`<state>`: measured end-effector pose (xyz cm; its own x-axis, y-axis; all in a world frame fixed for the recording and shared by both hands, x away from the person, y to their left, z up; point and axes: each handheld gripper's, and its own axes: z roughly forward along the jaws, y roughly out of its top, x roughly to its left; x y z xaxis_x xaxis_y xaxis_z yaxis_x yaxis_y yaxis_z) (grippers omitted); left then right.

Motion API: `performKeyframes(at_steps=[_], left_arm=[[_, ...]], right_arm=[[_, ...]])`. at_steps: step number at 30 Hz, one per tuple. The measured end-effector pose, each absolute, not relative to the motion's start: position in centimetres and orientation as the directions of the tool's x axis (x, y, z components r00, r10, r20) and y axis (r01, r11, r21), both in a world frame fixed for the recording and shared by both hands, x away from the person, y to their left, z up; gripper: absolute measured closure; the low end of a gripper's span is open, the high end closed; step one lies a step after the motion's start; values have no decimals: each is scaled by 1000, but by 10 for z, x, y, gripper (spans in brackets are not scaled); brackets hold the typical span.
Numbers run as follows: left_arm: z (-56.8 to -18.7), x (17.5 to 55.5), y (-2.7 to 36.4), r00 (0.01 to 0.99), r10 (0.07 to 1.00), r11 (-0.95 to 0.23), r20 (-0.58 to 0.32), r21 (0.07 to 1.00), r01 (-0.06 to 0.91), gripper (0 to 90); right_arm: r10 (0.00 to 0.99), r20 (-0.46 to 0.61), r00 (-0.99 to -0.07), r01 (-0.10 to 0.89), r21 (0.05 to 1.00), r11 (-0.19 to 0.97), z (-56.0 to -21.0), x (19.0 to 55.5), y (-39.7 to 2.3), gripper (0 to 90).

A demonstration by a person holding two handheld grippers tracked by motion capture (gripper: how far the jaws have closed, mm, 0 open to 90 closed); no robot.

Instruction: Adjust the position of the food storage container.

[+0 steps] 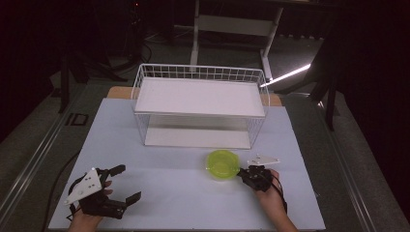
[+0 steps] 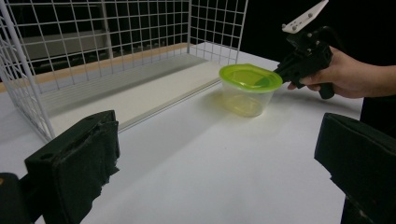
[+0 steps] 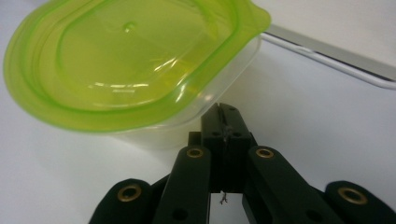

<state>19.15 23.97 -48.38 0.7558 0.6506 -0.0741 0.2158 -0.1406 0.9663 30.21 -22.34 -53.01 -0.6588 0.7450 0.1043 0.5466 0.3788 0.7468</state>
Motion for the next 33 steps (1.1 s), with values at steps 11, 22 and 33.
performKeyframes(at_steps=[11, 22, 33], left_arm=[[-483, 191, 240, 757, 649, -138, -74, 967, 213, 9], [-483, 191, 240, 760, 646, -137, -76, 967, 213, 9], [-483, 191, 240, 762, 644, -139, -75, 967, 212, 9]], right_arm=[[704, 125, -699, 534, 746, 398, -531, 308, -185, 900], [677, 129, -725, 522, 744, 418, -532, 314, -157, 900], [660, 129, -740, 512, 745, 429, -534, 320, -139, 900]])
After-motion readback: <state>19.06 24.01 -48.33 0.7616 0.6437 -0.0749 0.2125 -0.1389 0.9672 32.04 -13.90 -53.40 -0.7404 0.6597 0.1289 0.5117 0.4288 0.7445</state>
